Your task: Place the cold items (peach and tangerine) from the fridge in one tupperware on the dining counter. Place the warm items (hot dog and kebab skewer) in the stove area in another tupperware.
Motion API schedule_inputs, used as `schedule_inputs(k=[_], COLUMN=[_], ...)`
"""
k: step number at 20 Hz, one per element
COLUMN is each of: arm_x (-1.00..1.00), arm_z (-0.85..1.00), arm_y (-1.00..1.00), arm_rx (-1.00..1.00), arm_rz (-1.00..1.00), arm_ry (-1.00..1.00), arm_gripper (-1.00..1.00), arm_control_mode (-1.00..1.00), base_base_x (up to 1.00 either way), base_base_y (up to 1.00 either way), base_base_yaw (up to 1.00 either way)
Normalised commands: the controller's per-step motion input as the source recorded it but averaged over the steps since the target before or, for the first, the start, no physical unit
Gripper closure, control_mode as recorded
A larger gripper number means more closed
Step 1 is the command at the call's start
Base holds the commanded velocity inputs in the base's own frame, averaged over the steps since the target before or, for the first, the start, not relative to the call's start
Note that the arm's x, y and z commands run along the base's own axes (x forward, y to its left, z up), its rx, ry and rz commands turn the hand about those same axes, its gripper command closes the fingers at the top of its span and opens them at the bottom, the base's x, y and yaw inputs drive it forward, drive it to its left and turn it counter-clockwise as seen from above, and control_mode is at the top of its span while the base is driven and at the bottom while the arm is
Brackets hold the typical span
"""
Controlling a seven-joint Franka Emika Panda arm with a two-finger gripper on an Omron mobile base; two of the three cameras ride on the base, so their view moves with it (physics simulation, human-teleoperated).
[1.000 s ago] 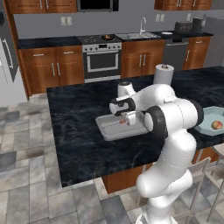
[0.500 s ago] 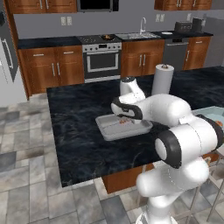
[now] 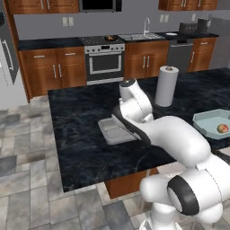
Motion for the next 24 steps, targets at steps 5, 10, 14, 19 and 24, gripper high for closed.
schedule_inputs(k=[5, 10, 14, 19, 24], arm_x=[-0.77, -0.80, -0.88, -0.93, -0.86], arm_z=[0.51, 0.44, 0.30, 0.22, 0.09], arm_y=[0.00, 0.00, 0.00, -0.06, -0.08], arm_rx=[-0.26, -0.27, -0.23, -0.16, -0.08], arm_rz=[0.41, 0.42, 0.42, 0.40, 0.32], arm_ry=[0.10, 0.15, 0.14, 0.11, 0.06], arm_gripper=[-1.00, -1.00, -1.00, -1.00, -1.00], arm_control_mode=[-1.00, -1.00, -1.00, -1.00, -1.00], base_base_x=[0.00, 0.00, 0.00, 0.00, 0.00], base_base_y=[0.00, 0.00, 0.00, 0.00, 0.00], base_base_yaw=[0.00, 0.00, 0.00, 0.00, 0.00])
